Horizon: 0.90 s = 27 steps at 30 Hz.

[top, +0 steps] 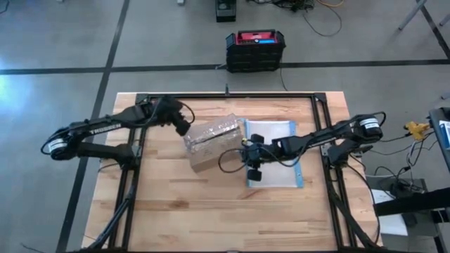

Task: Unpack boxes
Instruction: Open the cardboard box using the silver cutter

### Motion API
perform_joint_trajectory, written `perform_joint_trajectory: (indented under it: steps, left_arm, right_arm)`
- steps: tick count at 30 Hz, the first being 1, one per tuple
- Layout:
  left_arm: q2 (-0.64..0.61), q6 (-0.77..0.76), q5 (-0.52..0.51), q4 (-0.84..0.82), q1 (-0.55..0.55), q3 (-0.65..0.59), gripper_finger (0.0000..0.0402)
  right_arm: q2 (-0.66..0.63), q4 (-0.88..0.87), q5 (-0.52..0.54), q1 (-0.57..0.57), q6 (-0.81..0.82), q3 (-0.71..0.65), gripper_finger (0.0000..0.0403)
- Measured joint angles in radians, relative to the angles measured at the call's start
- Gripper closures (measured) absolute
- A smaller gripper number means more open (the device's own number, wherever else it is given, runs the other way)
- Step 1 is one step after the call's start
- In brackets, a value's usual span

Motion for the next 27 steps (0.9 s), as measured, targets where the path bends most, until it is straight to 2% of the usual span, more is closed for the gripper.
perform_joint_trajectory:
  steps: [4,8,14,17,20,23,25,27]
  left_arm:
    - [-0.006,-0.027,0.038,-0.017,-0.032,-0.069,0.0322]
    - [-0.027,-0.123,0.116,-0.008,-0.128,-0.132,0.0322]
    - [-0.045,-0.314,0.125,0.022,-0.397,-0.199,0.0322]
    - [-0.048,-0.425,0.093,0.016,-0.555,-0.208,0.0322]
    - [-0.053,-0.472,0.055,0.046,-0.745,-0.201,0.0322]
    - [-0.046,-0.509,-0.055,0.071,-0.940,-0.171,0.0322]
    - [-0.048,-0.536,-0.203,0.011,-1.056,-0.138,0.0322]
    - [-0.049,-0.553,-0.400,-0.038,-1.151,-0.103,0.0322]
  right_arm:
    - [-0.010,0.007,0.010,-0.073,-0.072,0.004,0.0361]
    - [-0.024,0.012,0.014,-0.154,-0.150,0.006,0.0361]
    - [-0.031,0.034,0.015,-0.244,-0.261,0.008,0.0361]
    - [-0.047,0.025,0.013,-0.246,-0.317,0.008,0.0361]
    - [-0.076,-0.027,0.002,-0.223,-0.364,0.018,0.0361]
    - [-0.121,-0.096,0.001,-0.182,-0.346,0.026,0.0361]
    - [-0.155,-0.082,0.004,-0.135,-0.315,0.030,0.0361]
    - [-0.180,-0.045,0.000,-0.076,-0.276,0.030,0.0361]
